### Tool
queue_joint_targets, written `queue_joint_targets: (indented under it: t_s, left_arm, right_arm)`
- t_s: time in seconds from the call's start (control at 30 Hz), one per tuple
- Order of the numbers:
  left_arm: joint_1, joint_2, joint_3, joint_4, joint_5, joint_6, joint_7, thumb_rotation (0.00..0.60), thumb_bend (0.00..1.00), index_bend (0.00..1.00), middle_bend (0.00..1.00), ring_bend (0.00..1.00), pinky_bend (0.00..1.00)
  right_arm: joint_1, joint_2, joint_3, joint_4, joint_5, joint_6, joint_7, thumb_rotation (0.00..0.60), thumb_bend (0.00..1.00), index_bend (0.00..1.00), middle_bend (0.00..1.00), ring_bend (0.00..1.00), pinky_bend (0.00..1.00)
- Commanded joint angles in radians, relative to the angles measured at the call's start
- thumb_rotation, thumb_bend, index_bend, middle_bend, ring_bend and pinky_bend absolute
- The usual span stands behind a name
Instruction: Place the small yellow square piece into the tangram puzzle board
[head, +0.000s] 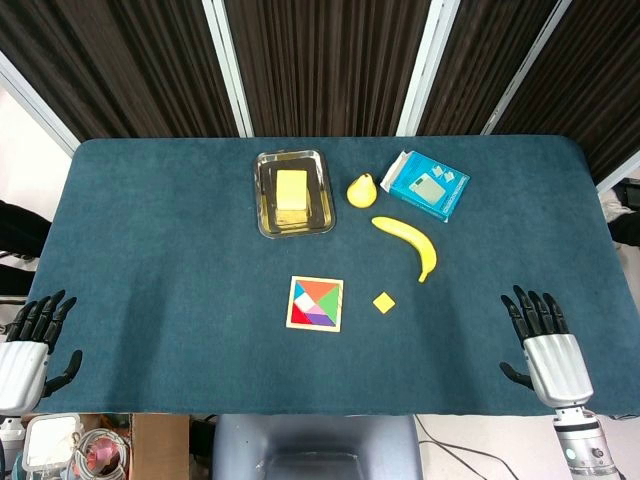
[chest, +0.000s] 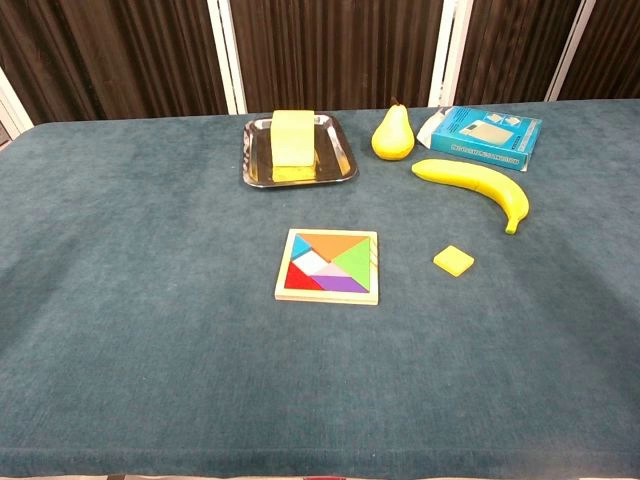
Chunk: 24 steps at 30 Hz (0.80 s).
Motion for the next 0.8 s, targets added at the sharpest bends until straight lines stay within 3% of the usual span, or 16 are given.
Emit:
queue_joint_targets:
  t_s: [0.03,0.23,0.37,0.57,0.8]
  left_arm:
    - [-0.003,0.0,0.0,0.003,0.0,-0.005,-0.011,0.6,0.41,0.0,0.0,0.0,0.08]
    - [-0.008,-0.006,-0.008,0.004,-0.011,-0.01,-0.017,0.6,0.41,0.0,0.0,0.0,0.08]
    - [-0.017,-0.011,-0.011,0.015,-0.01,-0.02,-0.036,0.6,0.41,0.0,0.0,0.0,0.08]
    - [-0.015,-0.001,-0.018,0.019,-0.023,-0.016,-0.057,0.6,0.41,0.0,0.0,0.0,0.08]
    - [-0.006,0.008,-0.021,0.025,-0.036,-0.006,-0.076,0.6,0.41,0.0,0.0,0.0,0.09]
  right_arm:
    - [0.006,-0.004,0.001,0.006,-0.015,-0.009,0.009,0.6,0.2,0.0,0.0,0.0,0.0]
    - [0.083,-0.049,0.024,0.067,-0.091,-0.076,0.008,0.6,0.2,0.0,0.0,0.0,0.0]
    - [0.23,-0.079,0.055,0.107,-0.122,-0.268,0.017,0.6,0.2,0.01,0.0,0.0,0.0]
    - [0.404,-0.131,0.097,0.17,-0.084,-0.53,-0.055,0.6,0.21,0.18,0.0,0.0,0.0]
    - [0.517,-0.221,0.1,0.344,-0.104,-0.622,0.025,0.6,0.24,0.36,0.0,0.0,0.0]
